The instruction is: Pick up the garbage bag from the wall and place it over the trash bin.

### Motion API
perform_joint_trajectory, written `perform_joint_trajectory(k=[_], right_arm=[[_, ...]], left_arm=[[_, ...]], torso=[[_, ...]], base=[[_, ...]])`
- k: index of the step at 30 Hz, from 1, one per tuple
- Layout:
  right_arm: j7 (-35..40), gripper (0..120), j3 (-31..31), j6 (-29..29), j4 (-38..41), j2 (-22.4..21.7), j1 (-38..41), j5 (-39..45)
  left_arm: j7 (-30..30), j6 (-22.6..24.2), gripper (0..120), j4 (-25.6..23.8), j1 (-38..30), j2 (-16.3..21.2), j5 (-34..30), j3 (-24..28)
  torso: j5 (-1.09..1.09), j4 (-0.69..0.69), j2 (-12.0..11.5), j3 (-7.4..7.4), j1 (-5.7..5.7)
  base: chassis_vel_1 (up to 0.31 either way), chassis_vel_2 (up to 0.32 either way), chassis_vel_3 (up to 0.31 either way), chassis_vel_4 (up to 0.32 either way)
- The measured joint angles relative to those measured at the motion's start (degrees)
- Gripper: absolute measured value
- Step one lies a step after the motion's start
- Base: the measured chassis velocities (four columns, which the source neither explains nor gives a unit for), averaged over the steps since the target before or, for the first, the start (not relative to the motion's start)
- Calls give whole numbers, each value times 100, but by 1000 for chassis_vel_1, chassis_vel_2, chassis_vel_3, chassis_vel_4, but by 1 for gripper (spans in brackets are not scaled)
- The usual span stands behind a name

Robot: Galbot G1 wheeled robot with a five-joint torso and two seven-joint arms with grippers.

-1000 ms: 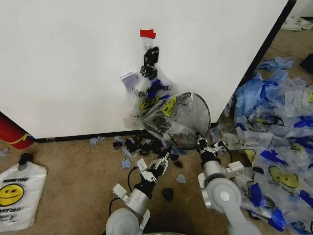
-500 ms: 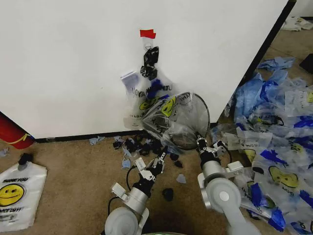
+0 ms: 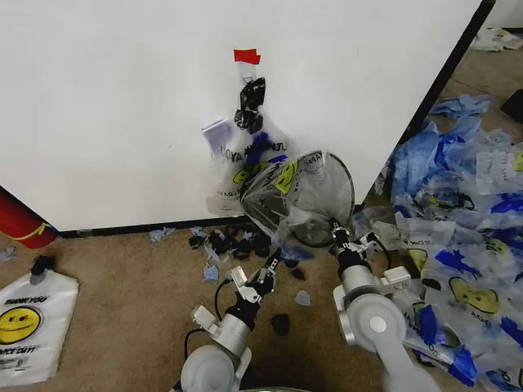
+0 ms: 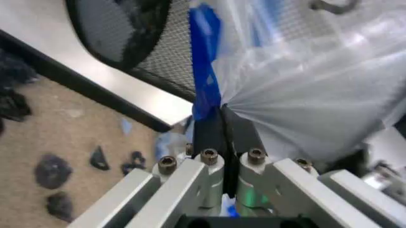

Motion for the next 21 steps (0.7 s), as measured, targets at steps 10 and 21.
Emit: perform_joint_trajectory(k=[10,21], right_arm=[[55,0,-84,-41,115,-53,-62,-14],[168,0,-129,-104,200,-71,-71,-36]], left_arm=[[-152,-103,0,351,-89,-42,166,-114],[-232,-218,0,625,-137,-68,389,-202]], torso=[[0,0,0,0,0],[0,0,0,0,0]], base=[[0,0,0,0],[0,0,0,0]])
